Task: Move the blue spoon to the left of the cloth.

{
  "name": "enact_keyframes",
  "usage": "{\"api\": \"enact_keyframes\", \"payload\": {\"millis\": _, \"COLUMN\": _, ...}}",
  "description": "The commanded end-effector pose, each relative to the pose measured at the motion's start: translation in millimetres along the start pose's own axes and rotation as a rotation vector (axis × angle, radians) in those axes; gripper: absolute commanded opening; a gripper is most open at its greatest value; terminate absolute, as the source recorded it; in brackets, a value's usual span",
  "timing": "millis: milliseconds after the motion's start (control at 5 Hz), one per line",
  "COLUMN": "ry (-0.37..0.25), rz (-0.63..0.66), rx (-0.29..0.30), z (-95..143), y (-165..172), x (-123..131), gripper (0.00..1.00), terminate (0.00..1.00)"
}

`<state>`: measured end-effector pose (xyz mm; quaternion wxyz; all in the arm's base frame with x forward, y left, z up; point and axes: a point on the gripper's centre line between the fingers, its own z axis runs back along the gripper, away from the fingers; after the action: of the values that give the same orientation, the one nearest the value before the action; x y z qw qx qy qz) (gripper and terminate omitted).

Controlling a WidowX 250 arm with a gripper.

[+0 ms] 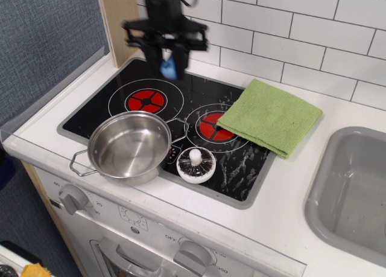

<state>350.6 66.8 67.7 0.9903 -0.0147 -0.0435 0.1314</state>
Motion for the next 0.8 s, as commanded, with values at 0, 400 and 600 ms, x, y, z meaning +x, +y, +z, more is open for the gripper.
{"api": "enact_keyframes", "payload": {"millis": 0, "ry": 0.041, "rz": -0.006, "rx": 0.014, "z": -30.1, "y": -15.9, "x": 7.4, "gripper": 0.0, "terminate": 0.0}}
{"api": "enact_keyframes", "payload": {"millis": 400, "ry": 0.092, "rz": -0.093, "rx": 0.041, "z": -58.3, "y": -33.6, "x": 16.6, "gripper": 0.0, "terminate": 0.0}}
{"api": "enact_keyframes", "payload": {"millis": 600, "ry": 0.066, "rz": -0.104, "rx": 0.034, "z": -45.8, "y": -37.5, "x": 15.0, "gripper": 1.0, "terminate": 0.0}}
